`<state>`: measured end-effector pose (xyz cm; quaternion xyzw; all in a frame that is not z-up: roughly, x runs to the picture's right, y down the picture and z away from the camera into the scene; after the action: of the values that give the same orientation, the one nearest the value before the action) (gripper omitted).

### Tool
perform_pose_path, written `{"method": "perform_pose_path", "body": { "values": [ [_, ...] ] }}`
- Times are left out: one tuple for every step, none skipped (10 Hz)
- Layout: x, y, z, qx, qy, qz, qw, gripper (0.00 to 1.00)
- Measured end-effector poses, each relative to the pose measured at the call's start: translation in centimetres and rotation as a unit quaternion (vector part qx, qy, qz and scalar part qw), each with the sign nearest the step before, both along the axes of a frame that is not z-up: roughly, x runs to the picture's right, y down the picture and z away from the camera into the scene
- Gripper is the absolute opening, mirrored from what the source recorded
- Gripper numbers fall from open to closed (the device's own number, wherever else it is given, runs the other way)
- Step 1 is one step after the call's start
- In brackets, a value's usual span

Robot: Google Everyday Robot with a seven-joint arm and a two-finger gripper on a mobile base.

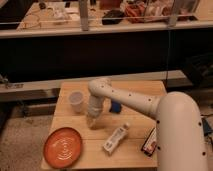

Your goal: Push the ceramic bowl across the table

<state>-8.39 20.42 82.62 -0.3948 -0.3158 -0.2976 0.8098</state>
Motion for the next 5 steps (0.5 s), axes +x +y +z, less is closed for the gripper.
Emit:
{"method": "perform_pose_path", "body": {
  "values": [
    [0.2,-0.9,-1.3,0.009,-0.003,0.004,0.9999,0.04],
    [0.3,-2.1,-3.1,0.018,-0.006,0.006,0.9998,0.04],
    [0.4,-3.7,-5.4,0.028,-0.012,0.005,0.9995,0.04],
    [0.4,-4.8,-7.3,0.034,-0.016,0.002,0.9993,0.04],
    [-0.1,-6.0,-9.5,0.041,-0.021,-0.004,0.9989,0.04]
  ]
}}
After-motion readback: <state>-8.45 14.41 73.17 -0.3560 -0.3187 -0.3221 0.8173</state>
